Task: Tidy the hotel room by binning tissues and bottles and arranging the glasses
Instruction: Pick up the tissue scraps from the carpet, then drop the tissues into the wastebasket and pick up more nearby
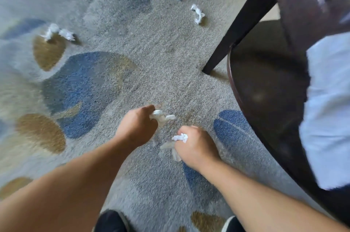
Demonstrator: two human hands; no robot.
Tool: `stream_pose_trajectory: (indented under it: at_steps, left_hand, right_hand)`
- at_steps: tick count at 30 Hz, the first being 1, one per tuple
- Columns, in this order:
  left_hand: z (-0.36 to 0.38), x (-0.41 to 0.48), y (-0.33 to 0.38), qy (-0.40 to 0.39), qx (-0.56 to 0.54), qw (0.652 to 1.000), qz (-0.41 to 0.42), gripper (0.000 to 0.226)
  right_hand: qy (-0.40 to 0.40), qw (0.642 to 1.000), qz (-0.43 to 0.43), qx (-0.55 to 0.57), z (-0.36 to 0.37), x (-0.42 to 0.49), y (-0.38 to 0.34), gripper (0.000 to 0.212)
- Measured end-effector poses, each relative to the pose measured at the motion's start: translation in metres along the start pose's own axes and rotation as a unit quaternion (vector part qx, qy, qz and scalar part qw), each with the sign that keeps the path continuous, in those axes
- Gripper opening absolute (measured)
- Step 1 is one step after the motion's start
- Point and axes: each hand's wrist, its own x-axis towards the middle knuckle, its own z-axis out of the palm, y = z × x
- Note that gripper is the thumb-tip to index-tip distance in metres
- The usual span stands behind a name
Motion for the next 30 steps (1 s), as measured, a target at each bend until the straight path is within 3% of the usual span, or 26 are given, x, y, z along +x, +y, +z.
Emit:
stream_pose_trajectory:
  at_steps: [6,10,16,23,30]
  left_hand:
    - [-0.164,-0.095,0.030,0.039,-0.001,0.995,-0.088,0.017]
    - [-0.290,-0.172,0.042,0.099,-0.026,0.985,-0.136,0.029]
    - [-0.438,-0.301,0.020,0.207,-0.003,0.944,-0.258,0.021]
    - [-0.544,-0.461,-0.054,0.309,-0.028,0.869,-0.386,0.015]
    - [-0.608,-0.609,-0.143,0.325,-0.040,0.809,-0.488,0.023]
  right_hand:
    - [-0.031,0.998,-0.047,-0.007,-0.092,-0.086,-0.127,0.039]
    - [-0.062,0.990,-0.117,-0.058,-0.156,-0.137,-0.227,0.028]
    - [-0.086,0.952,-0.277,-0.102,-0.211,-0.210,-0.389,0.018]
    - [-0.160,0.881,-0.421,-0.148,-0.161,-0.302,-0.557,0.014]
    - [-0.246,0.830,-0.478,-0.149,-0.074,-0.389,-0.696,0.011]
